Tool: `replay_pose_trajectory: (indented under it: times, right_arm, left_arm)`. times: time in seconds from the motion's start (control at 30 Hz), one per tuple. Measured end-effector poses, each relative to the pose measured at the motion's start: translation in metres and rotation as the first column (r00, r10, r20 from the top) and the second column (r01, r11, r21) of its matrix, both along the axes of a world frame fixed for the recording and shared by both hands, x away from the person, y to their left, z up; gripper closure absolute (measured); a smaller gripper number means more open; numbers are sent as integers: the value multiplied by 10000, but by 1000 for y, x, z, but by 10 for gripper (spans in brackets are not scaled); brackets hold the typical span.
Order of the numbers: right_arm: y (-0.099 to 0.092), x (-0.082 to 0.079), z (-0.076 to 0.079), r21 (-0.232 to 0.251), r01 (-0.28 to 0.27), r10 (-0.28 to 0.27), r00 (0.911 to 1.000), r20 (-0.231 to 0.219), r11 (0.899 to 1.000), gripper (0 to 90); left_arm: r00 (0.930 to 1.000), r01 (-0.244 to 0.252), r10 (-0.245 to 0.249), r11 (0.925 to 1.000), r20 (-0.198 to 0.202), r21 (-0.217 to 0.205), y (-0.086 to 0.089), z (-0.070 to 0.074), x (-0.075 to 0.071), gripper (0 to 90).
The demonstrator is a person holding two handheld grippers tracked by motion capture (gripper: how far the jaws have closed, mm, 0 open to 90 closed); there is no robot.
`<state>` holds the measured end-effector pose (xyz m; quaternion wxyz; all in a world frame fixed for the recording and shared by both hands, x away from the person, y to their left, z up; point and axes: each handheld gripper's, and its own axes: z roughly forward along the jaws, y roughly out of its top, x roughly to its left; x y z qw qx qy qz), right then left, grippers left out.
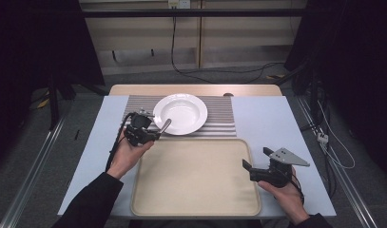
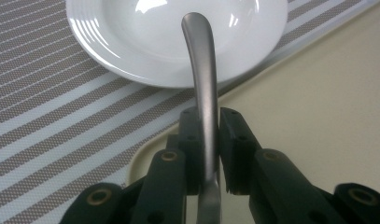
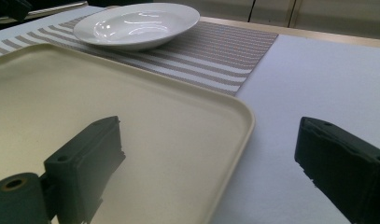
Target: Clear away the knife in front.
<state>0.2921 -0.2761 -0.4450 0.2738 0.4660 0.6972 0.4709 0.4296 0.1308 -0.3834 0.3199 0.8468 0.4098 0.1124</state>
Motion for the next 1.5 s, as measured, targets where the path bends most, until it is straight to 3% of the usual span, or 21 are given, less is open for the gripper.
replay_pose_trajectory:
  times: [0.17, 0.63, 0.97, 1.5]
  right_arm:
    - [0, 0, 0, 37, -1, 1, 10000, -60, 10000, 73]
    - [0, 0, 0, -28, -11, 11, 10000, -19, 10000, 73]
    - [1, 0, 0, -89, -7, 7, 10000, -11, 10000, 73]
    - [1, 0, 0, -96, -16, 16, 10000, -5, 10000, 73]
  left_arm:
    - [9998, 187, -189, 9997, 87, 181, -6, 1, -11, 798]
    - [9986, 464, -452, 9979, -279, 448, -16, -14, -31, 798]
    - [9964, 581, -550, 9972, -647, 471, -25, -33, -35, 797]
    - [9903, 692, -606, 9955, -1249, 654, -35, -50, -36, 797]
